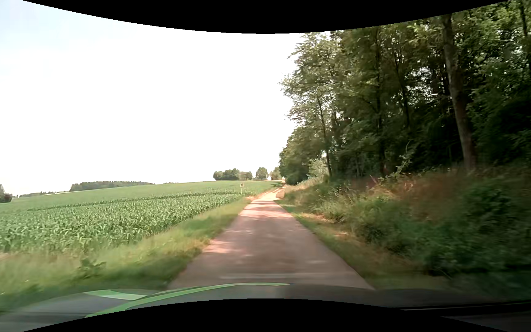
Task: Follow the waypoints while adhering to traffic rules and regulations
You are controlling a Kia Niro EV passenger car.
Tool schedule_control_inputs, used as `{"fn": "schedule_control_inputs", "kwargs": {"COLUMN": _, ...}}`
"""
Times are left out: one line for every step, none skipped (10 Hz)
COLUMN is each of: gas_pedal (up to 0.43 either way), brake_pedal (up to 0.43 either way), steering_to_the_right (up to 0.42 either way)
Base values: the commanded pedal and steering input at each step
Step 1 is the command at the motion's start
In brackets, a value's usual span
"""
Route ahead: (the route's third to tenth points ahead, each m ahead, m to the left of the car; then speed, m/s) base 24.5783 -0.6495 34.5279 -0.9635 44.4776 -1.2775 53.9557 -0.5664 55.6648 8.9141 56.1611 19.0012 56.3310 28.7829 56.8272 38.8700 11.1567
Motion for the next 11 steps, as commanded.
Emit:
{"fn": "schedule_control_inputs", "kwargs": {"gas_pedal": 0.079, "brake_pedal": 0.0, "steering_to_the_right": -0.002}}
{"fn": "schedule_control_inputs", "kwargs": {"gas_pedal": 0.067, "brake_pedal": 0.0, "steering_to_the_right": -0.002}}
{"fn": "schedule_control_inputs", "kwargs": {"gas_pedal": 0.028, "brake_pedal": 0.0, "steering_to_the_right": -0.002}}
{"fn": "schedule_control_inputs", "kwargs": {"gas_pedal": 0.0, "brake_pedal": 0.0, "steering_to_the_right": -0.002}}
{"fn": "schedule_control_inputs", "kwargs": {"gas_pedal": 0.0, "brake_pedal": 0.0, "steering_to_the_right": -0.002}}
{"fn": "schedule_control_inputs", "kwargs": {"gas_pedal": 0.0, "brake_pedal": 0.0, "steering_to_the_right": -0.002}}
{"fn": "schedule_control_inputs", "kwargs": {"gas_pedal": 0.0, "brake_pedal": 0.0, "steering_to_the_right": -0.002}}
{"fn": "schedule_control_inputs", "kwargs": {"gas_pedal": 0.0, "brake_pedal": 0.0, "steering_to_the_right": -0.002}}
{"fn": "schedule_control_inputs", "kwargs": {"gas_pedal": 0.0, "brake_pedal": 0.0, "steering_to_the_right": -0.002}}
{"fn": "schedule_control_inputs", "kwargs": {"gas_pedal": 0.0, "brake_pedal": 0.0, "steering_to_the_right": -0.001}}
{"fn": "schedule_control_inputs", "kwargs": {"gas_pedal": 0.0, "brake_pedal": 0.0, "steering_to_the_right": -0.001}}
